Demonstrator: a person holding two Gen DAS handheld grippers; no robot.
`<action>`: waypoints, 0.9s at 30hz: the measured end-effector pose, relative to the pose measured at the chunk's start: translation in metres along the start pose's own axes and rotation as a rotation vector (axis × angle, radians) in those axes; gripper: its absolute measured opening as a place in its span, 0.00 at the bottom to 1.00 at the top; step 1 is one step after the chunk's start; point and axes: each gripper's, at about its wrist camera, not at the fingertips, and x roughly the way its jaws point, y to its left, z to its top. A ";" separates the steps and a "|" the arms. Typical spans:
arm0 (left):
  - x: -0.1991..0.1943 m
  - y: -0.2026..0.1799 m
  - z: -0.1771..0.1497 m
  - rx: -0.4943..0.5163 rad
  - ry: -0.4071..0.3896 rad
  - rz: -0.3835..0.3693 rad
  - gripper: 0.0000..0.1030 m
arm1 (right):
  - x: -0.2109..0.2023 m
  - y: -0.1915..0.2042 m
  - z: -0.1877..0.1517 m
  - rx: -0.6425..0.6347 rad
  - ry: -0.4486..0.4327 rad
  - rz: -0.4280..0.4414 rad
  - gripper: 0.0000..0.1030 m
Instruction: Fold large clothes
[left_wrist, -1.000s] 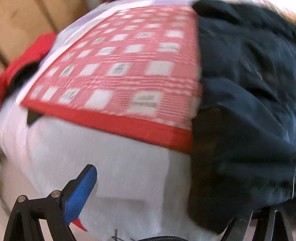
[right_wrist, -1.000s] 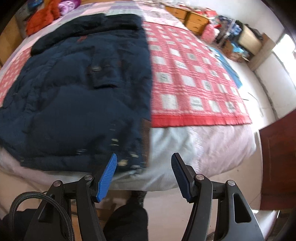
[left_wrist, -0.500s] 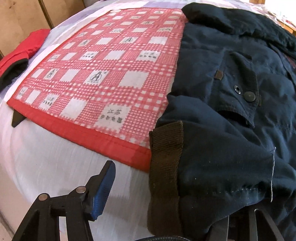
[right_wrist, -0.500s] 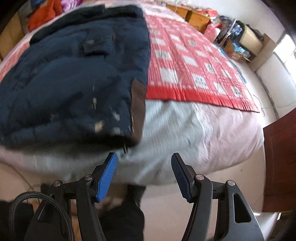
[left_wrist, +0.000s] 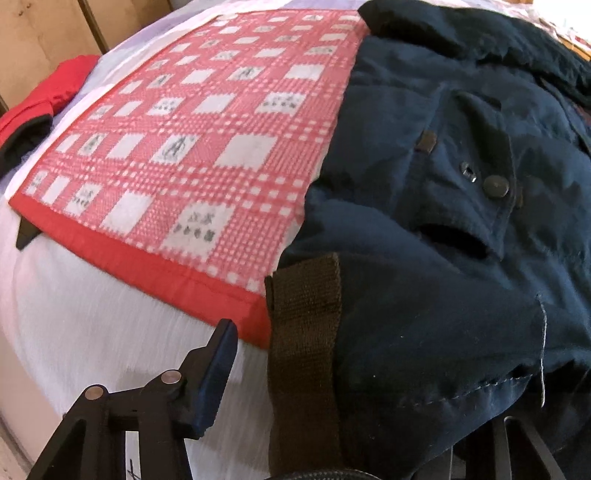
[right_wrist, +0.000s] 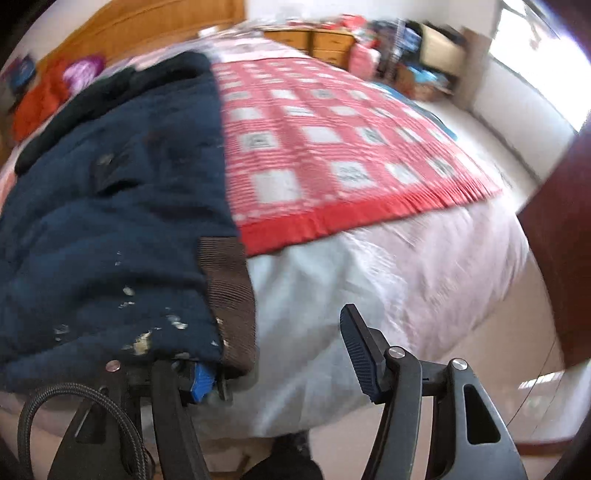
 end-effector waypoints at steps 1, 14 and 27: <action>0.002 0.000 -0.001 -0.002 0.003 -0.007 0.47 | 0.000 0.007 0.000 -0.013 0.000 0.008 0.49; -0.029 0.023 0.014 -0.011 -0.023 -0.048 0.17 | -0.016 0.004 0.044 -0.039 0.025 0.095 0.17; -0.165 0.013 0.123 -0.054 -0.165 0.028 0.16 | -0.129 0.004 0.181 -0.207 -0.172 0.232 0.16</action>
